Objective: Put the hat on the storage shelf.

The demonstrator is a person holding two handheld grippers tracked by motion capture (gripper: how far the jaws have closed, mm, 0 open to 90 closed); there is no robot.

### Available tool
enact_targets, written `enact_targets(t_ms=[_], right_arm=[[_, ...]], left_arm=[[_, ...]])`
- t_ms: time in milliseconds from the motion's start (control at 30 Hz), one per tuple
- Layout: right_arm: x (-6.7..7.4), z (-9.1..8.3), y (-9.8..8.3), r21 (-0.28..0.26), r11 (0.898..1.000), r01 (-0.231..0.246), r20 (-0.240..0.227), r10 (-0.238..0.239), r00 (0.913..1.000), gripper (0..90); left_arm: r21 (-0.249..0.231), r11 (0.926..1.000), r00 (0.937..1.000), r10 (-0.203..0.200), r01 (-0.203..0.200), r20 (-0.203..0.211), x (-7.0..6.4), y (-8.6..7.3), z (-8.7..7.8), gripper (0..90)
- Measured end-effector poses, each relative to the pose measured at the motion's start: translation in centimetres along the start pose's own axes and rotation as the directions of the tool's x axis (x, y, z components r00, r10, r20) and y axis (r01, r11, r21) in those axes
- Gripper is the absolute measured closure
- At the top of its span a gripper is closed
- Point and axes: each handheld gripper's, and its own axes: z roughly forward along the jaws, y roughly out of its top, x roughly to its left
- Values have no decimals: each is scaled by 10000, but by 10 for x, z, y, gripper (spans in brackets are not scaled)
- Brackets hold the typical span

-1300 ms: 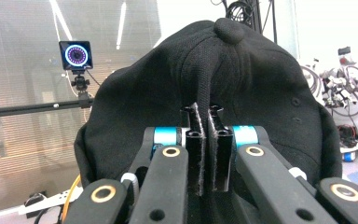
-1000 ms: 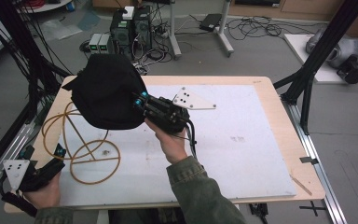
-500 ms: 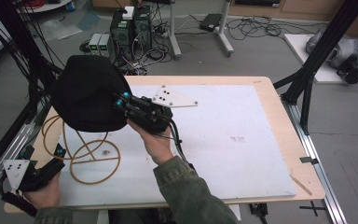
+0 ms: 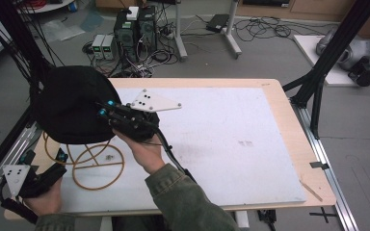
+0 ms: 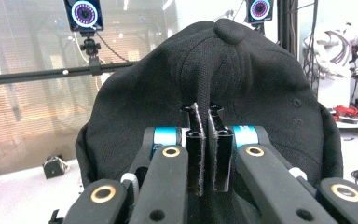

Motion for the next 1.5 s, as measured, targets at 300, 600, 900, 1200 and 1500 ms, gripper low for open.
enact_targets(t_ms=[300,600,900,1200,1500], right_arm=[[9,13,-4,989,9950,151,-194,-133,9997,880],[12,20,-7,1635,9863,219,-420,-152,9990,878],[10,24,-6,2163,9762,181,-591,-54,9982,872],[13,29,-2,2603,9646,416,-728,-233,9971,866],[11,30,-2,2541,9669,240,-672,-71,9977,848]], left_arm=[[69,10000,10000,4,-4,21,-1,0,0,127],[97,9999,10000,40,-40,19,0,0,1,127],[146,9998,9999,93,-94,56,-1,-1,1,127],[120,9999,9999,97,-97,39,-1,-1,1,127],[110,9999,10000,72,-72,42,-1,-1,1,127]])
